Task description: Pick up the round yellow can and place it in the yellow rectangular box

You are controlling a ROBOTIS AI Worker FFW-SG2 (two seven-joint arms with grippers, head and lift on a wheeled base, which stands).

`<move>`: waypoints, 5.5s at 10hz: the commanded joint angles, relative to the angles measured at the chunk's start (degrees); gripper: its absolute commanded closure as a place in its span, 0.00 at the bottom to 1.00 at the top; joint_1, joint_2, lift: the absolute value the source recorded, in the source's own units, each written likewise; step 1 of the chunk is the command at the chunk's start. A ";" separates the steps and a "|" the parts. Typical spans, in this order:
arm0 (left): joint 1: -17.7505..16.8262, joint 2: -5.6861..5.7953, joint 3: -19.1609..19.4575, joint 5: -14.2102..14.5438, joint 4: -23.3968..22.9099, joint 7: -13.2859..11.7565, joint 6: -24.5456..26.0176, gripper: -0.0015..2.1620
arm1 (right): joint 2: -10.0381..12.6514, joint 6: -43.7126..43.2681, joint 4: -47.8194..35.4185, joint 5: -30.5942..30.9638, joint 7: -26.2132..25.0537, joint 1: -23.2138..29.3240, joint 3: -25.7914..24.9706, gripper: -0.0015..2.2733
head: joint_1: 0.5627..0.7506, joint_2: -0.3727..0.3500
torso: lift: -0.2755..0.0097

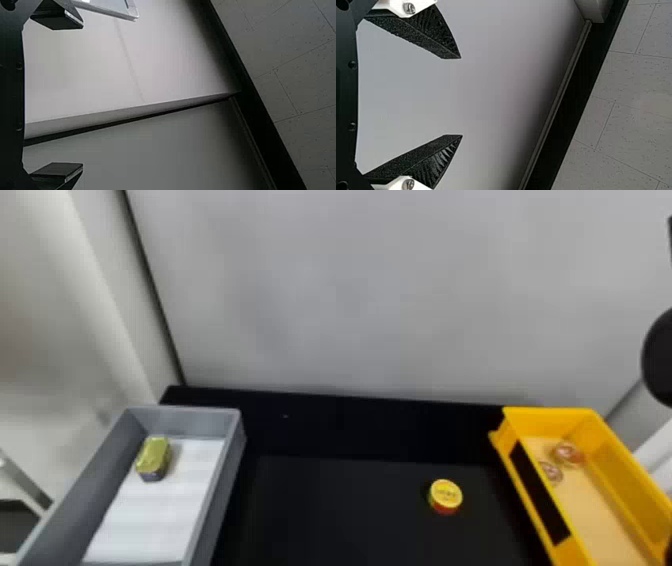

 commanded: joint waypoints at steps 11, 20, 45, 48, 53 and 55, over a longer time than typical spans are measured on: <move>0.39 0.17 -0.26 -0.34 -0.31 1.41 0.19 0.02 | -0.05 -0.01 -0.54 0.08 -0.06 0.33 -0.48 0.03 | 0.70 0.41 | 0.94; -0.31 0.35 -0.70 -0.26 -0.66 0.35 3.53 0.02 | 4.34 36.93 -4.68 -6.51 -0.58 -2.05 -2.24 0.03 | 0.70 0.41 | 0.94; -1.19 0.09 -0.70 0.27 -1.54 -1.23 7.58 0.02 | 1.18 53.81 39.18 -29.80 12.69 11.93 -7.69 0.02 | 0.70 0.41 | 0.94; -1.46 0.00 -0.87 0.27 -1.54 -1.32 7.40 0.02 | 1.53 49.06 45.77 -27.43 18.76 11.93 -5.23 0.02 | 0.70 0.41 | 0.94; -1.72 -0.26 -0.96 0.36 -1.19 -1.85 6.61 0.02 | 1.97 46.86 55.00 -20.93 24.21 10.26 -2.24 0.00 | 0.70 0.41 | 0.94; -1.89 -0.35 -1.05 0.27 -1.01 -2.02 6.08 0.02 | 2.23 42.82 59.22 -18.12 28.78 8.94 -0.83 0.00 | 0.70 0.41 | 0.94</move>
